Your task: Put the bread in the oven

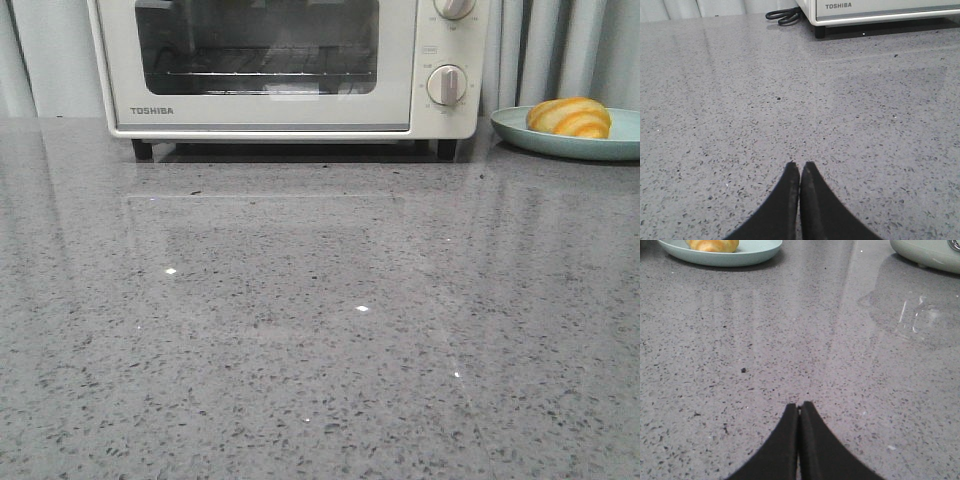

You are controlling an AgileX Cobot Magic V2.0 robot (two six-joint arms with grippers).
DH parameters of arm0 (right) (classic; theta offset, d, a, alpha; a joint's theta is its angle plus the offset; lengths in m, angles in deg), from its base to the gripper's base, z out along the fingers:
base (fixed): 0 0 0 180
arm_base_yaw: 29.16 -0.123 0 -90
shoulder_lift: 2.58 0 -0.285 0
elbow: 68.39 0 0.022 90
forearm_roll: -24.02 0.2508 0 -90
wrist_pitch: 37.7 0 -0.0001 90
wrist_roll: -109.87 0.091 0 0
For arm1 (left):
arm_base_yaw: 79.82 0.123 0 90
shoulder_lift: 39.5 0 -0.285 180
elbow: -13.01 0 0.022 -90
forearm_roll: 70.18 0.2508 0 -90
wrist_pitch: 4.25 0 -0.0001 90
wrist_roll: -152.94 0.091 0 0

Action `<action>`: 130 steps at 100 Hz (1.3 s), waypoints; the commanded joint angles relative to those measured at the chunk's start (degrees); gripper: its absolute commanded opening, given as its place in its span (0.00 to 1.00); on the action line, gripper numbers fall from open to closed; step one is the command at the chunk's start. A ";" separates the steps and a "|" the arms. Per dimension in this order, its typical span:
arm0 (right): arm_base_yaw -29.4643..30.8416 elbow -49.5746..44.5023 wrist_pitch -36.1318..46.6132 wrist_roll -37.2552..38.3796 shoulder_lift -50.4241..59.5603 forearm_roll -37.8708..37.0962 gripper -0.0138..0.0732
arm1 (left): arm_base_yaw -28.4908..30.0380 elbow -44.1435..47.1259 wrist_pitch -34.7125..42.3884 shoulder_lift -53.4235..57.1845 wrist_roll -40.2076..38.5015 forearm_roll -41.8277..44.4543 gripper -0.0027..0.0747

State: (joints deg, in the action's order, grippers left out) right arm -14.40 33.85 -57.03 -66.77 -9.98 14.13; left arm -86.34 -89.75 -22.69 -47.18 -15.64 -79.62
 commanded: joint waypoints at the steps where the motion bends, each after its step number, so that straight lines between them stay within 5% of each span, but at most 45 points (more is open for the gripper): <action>1: 0.02 -1.55 1.48 -0.08 1.23 -0.43 0.10 | -0.01 1.27 4.46 1.59 -0.48 -0.42 0.01; 73: 0.02 -1.45 1.48 -0.08 1.23 -0.43 0.10 | -0.01 1.27 4.46 1.59 -0.48 -0.42 0.01; 95: 0.02 -1.45 9.84 -0.08 1.23 -1.46 0.10 | -0.11 1.27 4.60 1.59 -0.48 -1.31 0.01; 104: 0.02 -1.45 19.88 -0.08 1.23 -1.23 0.10 | -0.11 1.27 8.12 1.59 -0.64 -8.46 0.01; 114: 0.02 -1.45 31.95 -0.08 1.23 2.31 0.10 | -0.11 1.27 13.98 1.59 -1.98 -29.41 0.01; 130: -0.21 -1.45 34.75 0.01 1.23 14.17 0.10 | -0.11 1.27 17.64 1.59 -1.98 -49.51 0.01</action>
State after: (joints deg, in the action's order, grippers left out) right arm -14.40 33.85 -27.37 -66.77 -9.98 21.20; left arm -86.34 -89.75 -10.80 -47.18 -16.92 -117.78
